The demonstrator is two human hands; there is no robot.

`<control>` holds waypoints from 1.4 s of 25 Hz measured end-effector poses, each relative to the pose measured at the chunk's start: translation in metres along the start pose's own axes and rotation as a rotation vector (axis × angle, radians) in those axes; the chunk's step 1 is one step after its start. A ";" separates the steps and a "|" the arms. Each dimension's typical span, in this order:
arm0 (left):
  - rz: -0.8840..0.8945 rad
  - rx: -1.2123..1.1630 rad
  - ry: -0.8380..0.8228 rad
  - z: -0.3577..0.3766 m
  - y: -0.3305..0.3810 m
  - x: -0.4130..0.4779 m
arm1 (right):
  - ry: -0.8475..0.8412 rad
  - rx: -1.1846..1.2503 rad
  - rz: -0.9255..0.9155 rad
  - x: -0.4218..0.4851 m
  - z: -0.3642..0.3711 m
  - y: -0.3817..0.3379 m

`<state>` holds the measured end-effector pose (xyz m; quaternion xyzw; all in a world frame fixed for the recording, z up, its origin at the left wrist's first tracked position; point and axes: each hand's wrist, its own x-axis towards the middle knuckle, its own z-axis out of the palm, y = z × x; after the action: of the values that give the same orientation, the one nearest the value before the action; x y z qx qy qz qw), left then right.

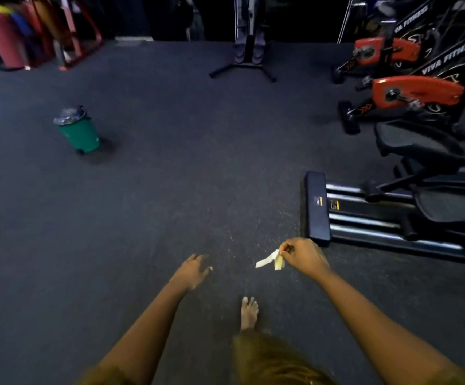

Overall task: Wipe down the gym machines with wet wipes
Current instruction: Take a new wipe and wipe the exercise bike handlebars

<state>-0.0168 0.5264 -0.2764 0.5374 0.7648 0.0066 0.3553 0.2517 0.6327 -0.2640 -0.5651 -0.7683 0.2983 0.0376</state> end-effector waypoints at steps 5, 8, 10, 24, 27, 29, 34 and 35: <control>0.082 0.049 0.005 -0.118 0.041 0.161 | 0.078 0.027 0.025 0.173 -0.059 -0.014; 0.109 0.084 0.010 -0.185 0.072 0.247 | 0.113 0.016 0.027 0.267 -0.105 -0.032; 0.156 0.087 0.024 -0.227 0.094 0.306 | 0.134 -0.010 0.027 0.328 -0.138 -0.046; 0.436 0.207 0.004 -0.476 0.267 0.743 | 0.355 0.099 0.316 0.721 -0.333 -0.023; 0.526 0.269 -0.041 -0.503 0.335 0.831 | 0.410 0.111 0.421 0.780 -0.372 0.010; 0.579 0.298 -0.063 -0.517 0.386 0.891 | 0.460 0.134 0.485 0.822 -0.398 0.043; 0.657 0.314 -0.119 -0.538 0.518 1.013 | 0.458 0.144 0.592 0.915 -0.480 0.124; 0.678 0.315 -0.132 -0.541 0.546 1.036 | 0.455 0.142 0.609 0.934 -0.500 0.139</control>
<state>-0.0440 1.8149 -0.2136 0.8073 0.5105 -0.0285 0.2947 0.2318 1.6980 -0.1854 -0.8150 -0.5150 0.2153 0.1557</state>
